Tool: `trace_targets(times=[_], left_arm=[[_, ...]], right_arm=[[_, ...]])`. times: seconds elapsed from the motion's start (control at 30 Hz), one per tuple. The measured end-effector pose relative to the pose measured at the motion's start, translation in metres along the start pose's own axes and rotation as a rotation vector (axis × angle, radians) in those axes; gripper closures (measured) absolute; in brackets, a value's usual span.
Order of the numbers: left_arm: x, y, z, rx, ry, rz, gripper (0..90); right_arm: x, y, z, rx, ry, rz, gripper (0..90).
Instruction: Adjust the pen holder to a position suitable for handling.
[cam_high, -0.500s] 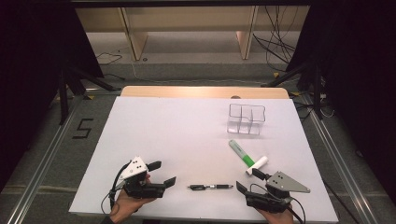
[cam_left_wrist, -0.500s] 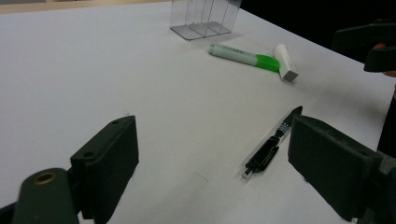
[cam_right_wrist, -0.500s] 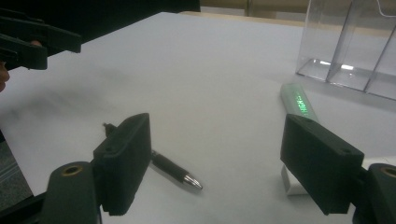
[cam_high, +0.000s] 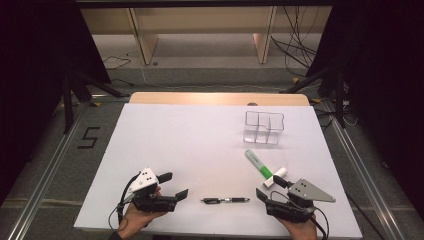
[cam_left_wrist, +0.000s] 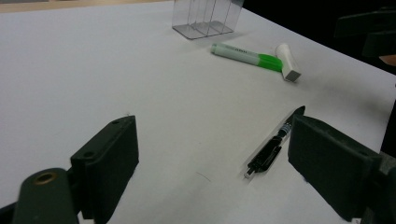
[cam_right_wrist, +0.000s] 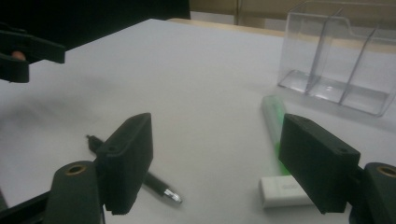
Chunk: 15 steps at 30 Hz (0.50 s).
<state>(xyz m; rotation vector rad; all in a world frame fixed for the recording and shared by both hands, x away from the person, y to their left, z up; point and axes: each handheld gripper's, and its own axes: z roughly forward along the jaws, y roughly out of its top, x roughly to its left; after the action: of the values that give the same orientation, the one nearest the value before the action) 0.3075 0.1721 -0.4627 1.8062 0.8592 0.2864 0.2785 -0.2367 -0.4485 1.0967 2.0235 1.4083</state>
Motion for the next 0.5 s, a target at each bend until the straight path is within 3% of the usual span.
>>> trace_targets(times=[0.3, 0.4, 0.43, 0.5], left_arm=[[0.000, 0.000, 0.002, 0.007, 0.007, 0.008, 16.0], [0.000, 0.000, 0.002, 0.005, 0.010, 0.003, 16.0], [0.000, 0.000, 0.002, 0.005, 0.010, 0.002, 16.0], [0.000, 0.000, 0.002, 0.005, 0.010, 0.001, 16.0]], right_arm=[[-0.026, 0.031, 0.012, -0.004, -0.038, -0.017, 36.5], [-0.040, 0.042, 0.019, -0.010, -0.067, 0.000, 40.5], [-0.051, 0.047, 0.024, -0.006, -0.096, 0.016, 43.8], [-0.055, 0.049, 0.025, -0.005, -0.105, 0.020, 45.7]])
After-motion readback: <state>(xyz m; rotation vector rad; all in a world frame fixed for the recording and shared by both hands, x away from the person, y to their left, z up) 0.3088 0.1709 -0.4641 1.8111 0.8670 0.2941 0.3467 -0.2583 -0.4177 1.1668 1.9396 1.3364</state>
